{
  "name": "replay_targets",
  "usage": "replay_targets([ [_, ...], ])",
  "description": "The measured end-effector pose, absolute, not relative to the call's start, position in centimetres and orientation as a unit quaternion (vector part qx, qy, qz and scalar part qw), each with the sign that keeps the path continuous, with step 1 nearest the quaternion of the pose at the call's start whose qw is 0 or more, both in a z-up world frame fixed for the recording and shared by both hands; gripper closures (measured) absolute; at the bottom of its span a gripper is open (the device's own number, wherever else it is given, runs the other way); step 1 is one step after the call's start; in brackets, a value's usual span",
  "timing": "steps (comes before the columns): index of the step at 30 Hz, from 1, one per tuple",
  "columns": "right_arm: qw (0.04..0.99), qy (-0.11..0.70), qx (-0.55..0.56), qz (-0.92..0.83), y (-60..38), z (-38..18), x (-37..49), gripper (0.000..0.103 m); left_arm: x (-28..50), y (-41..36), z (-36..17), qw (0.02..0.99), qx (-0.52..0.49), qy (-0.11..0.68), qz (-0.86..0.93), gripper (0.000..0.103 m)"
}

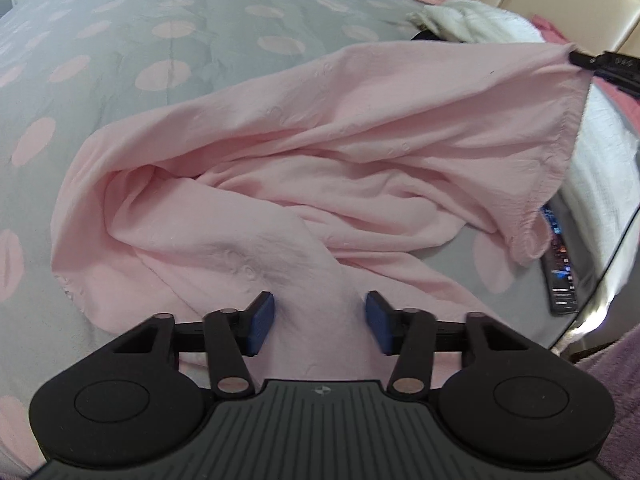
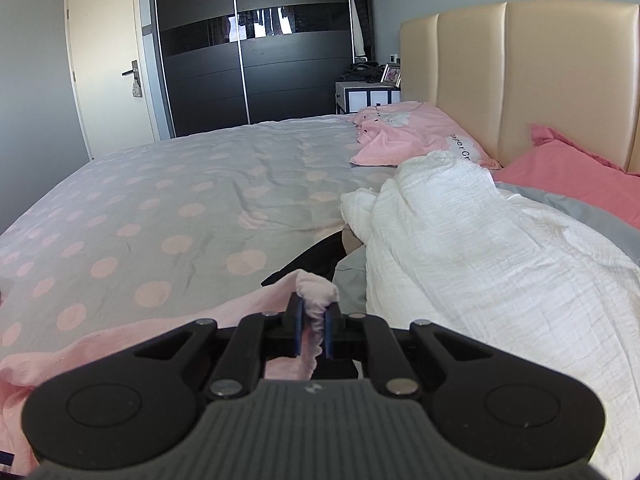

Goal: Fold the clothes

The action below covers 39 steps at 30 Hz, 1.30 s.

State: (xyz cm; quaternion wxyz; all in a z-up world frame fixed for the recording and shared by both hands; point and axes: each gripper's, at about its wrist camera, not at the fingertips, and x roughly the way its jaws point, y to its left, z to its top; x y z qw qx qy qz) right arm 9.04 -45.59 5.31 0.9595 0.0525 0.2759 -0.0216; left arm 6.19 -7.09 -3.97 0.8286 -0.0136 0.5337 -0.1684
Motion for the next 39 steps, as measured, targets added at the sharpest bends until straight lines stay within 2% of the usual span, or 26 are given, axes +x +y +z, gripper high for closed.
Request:
replay_targets([
  [1,0.96,0.275,0.053,-0.023,-45.6,5.4,8.9,0.091,6.3,-7.0,-4.3,0.828,-0.012,0.535,-0.166,0.1],
  [6,0.963,0.26,0.058,-0.037,-45.8,6.1,8.0,0.092,5.4,-3.9,-1.8,0.844,-0.028,0.51,-0.163,0.103],
  [10,0.968,0.235,0.065,-0.064,-46.3,7.3,7.0,0.092,4.6,1.9,3.5,0.87,-0.042,0.473,-0.133,0.103],
  [19,0.969,0.159,0.064,-0.177,-48.4,10.6,3.1,0.092,2.8,14.9,14.2,0.924,0.001,0.381,0.017,0.103],
  [23,0.969,0.143,0.084,-0.183,-49.1,11.4,1.4,0.092,2.3,17.2,16.2,0.934,-0.015,0.357,0.029,0.103],
  [33,0.976,0.105,0.043,-0.183,-46.2,14.8,-3.6,0.092,2.6,18.6,17.7,0.941,-0.003,0.337,0.03,0.103],
  [39,0.979,0.138,0.01,-0.15,-44.9,15.2,0.5,0.091,8.4,19.5,18.2,0.94,0.029,0.335,0.051,0.103],
])
